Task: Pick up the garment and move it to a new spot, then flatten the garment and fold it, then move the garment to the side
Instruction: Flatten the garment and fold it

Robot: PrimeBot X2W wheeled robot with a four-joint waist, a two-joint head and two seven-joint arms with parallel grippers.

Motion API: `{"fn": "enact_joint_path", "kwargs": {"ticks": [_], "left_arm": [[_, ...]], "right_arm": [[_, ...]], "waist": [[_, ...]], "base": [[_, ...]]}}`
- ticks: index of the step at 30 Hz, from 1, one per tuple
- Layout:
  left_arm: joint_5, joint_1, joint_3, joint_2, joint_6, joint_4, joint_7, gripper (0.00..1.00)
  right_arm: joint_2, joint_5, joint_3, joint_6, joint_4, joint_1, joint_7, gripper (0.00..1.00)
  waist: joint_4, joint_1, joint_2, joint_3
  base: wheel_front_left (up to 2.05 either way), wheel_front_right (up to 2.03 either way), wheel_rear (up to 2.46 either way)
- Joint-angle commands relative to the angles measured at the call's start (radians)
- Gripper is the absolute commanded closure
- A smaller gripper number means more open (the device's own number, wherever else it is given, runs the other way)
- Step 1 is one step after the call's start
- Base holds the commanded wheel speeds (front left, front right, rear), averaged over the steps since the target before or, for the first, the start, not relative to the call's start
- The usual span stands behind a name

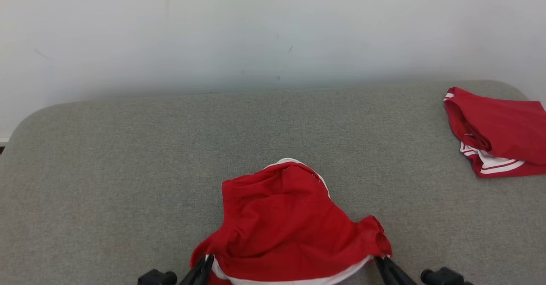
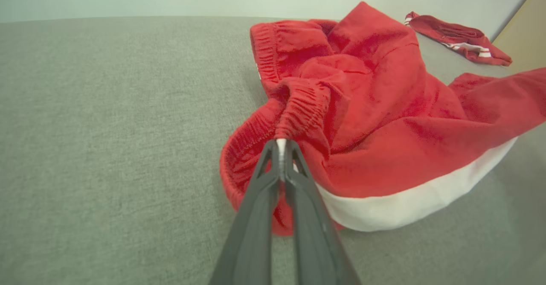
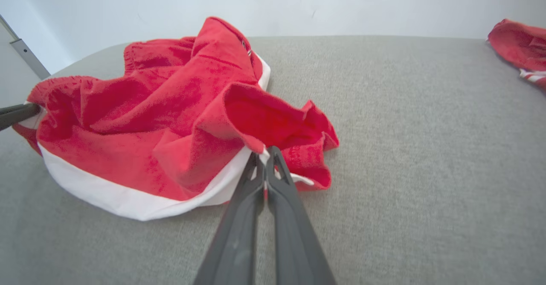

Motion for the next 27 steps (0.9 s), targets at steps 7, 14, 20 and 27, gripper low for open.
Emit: {"fn": "enact_joint_path", "kwargs": {"ticks": [7,14,20,27], "left_arm": [[-0.068,-0.123,-0.007,0.051,0.002,-0.129,0.0,1.0],[-0.177,-0.489,-0.06,0.115,0.002,-0.206,0.096,1.0],[-0.278,-0.825,-0.032,0.123,0.002,-0.192,0.183,1.0],[-0.342,-1.256,-0.01,0.119,0.002,-0.064,0.247,1.0]], "right_arm": [[-0.061,0.045,0.011,-0.003,-0.118,-0.167,-0.004,1.0],[-0.135,0.137,0.042,-0.003,-0.108,-0.516,0.013,1.0],[-0.163,0.223,0.044,-0.003,-0.061,-0.835,0.068,1.0],[-0.183,0.336,0.019,-0.003,0.088,-1.263,0.175,1.0]], "waist": [[-0.019,-0.0001,-0.0001,0.026],[-0.015,-0.0001,-0.0001,0.167],[-0.023,-0.0001,-0.0001,0.329],[-0.039,-0.0001,-0.0001,0.52]], "base": [[0.0,0.0,0.0],[0.0,0.0,0.0],[0.0,0.0,0.0],[0.0,0.0,0.0]]}}
